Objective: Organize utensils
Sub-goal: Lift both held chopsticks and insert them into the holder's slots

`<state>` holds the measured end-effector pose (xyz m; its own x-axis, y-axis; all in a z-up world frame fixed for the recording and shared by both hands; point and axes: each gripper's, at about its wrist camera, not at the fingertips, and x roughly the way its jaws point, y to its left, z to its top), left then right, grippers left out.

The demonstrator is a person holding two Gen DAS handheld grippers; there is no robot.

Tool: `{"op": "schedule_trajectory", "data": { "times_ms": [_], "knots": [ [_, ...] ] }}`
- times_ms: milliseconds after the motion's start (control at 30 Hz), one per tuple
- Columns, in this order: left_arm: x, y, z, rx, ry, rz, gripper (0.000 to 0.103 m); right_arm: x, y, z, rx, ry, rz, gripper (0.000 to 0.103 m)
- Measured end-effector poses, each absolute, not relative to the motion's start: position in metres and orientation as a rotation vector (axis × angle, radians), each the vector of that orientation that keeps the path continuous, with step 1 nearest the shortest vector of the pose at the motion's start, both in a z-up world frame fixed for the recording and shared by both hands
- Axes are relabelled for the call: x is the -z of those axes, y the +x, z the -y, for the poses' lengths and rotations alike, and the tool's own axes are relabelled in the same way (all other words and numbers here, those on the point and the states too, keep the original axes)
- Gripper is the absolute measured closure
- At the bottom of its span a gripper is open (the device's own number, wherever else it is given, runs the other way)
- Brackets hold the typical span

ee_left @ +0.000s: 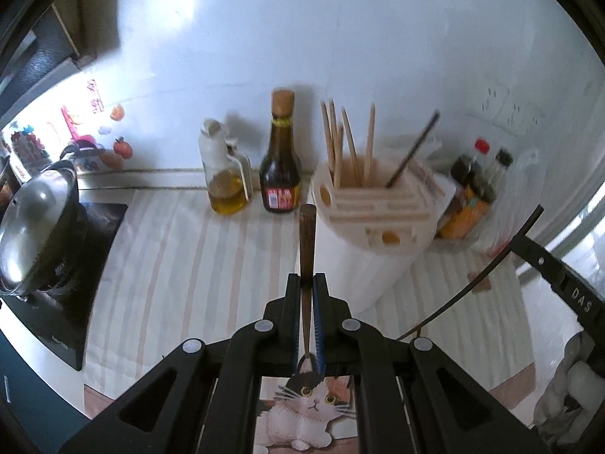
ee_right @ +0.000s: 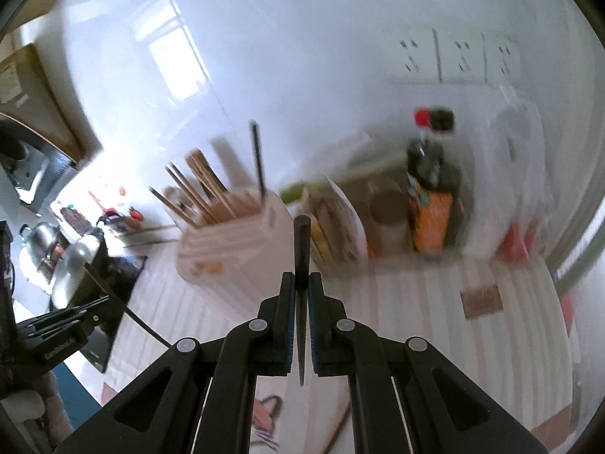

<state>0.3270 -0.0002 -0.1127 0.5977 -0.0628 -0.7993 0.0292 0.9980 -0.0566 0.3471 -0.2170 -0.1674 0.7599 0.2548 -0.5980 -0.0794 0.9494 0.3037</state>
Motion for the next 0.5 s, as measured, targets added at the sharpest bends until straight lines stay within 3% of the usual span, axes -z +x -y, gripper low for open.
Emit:
{"op": "schedule_trajectory", "data": {
  "times_ms": [500],
  "knots": [
    [-0.007,0.338,-0.022,0.024,-0.095,-0.722,0.099,0.043,0.358,0.193,-0.362,0.249,-0.488,0.096]
  ]
}}
